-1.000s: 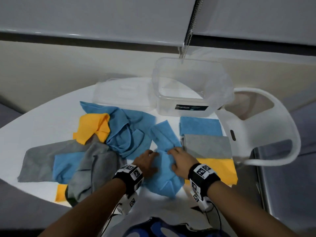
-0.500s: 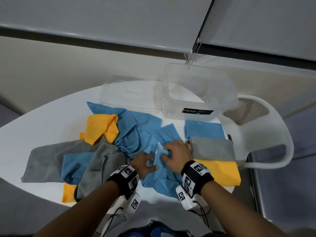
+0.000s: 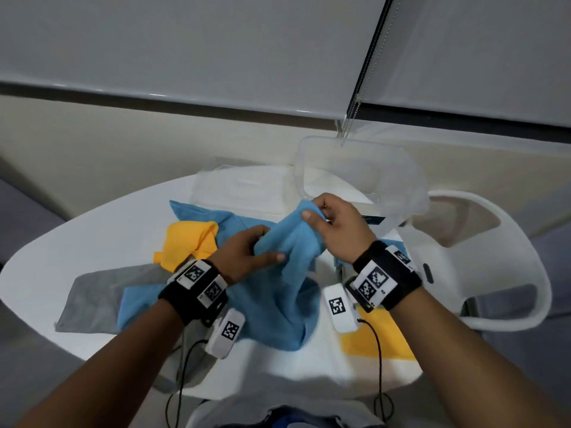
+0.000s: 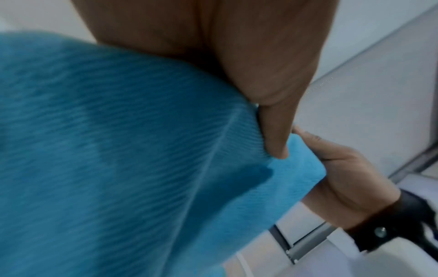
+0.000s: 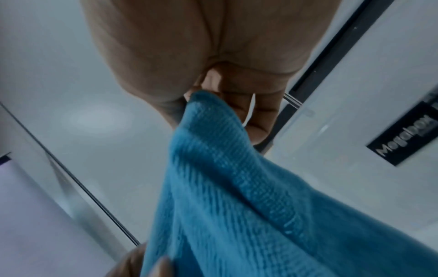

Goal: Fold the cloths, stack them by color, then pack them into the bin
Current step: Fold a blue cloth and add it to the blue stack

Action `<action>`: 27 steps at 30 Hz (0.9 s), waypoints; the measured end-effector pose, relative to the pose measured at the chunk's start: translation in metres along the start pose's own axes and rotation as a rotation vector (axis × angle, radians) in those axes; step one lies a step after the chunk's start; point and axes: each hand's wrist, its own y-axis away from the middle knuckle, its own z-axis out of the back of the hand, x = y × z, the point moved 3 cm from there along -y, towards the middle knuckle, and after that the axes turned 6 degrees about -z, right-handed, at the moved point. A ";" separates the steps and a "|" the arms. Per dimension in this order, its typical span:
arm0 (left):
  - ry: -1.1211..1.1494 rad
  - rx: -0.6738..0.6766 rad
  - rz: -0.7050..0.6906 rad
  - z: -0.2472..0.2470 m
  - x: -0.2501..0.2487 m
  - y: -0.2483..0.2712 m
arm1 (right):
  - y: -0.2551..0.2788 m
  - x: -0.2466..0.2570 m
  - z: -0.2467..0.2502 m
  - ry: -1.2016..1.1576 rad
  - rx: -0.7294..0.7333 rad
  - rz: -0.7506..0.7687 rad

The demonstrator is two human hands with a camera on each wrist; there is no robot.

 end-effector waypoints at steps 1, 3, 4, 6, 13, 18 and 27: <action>-0.074 0.038 0.021 0.002 -0.003 0.002 | -0.001 0.003 0.010 -0.017 -0.022 0.024; -0.197 0.028 0.049 0.011 -0.006 0.004 | -0.001 0.006 0.026 -0.053 -0.079 0.070; -0.285 0.014 0.051 0.018 -0.007 0.003 | 0.000 0.005 0.034 -0.083 -0.112 0.084; -0.493 -0.030 0.027 0.033 -0.015 0.002 | -0.001 -0.003 0.047 -0.136 -0.165 0.086; -0.678 -0.446 -0.073 0.086 -0.083 0.007 | -0.011 -0.008 0.090 -0.270 -0.320 0.135; -0.881 -0.576 -0.220 0.103 -0.107 0.020 | -0.014 -0.013 0.111 -0.468 -0.342 0.064; -1.196 -0.047 0.417 0.051 0.042 0.067 | 0.027 -0.109 0.061 -0.148 0.004 -0.175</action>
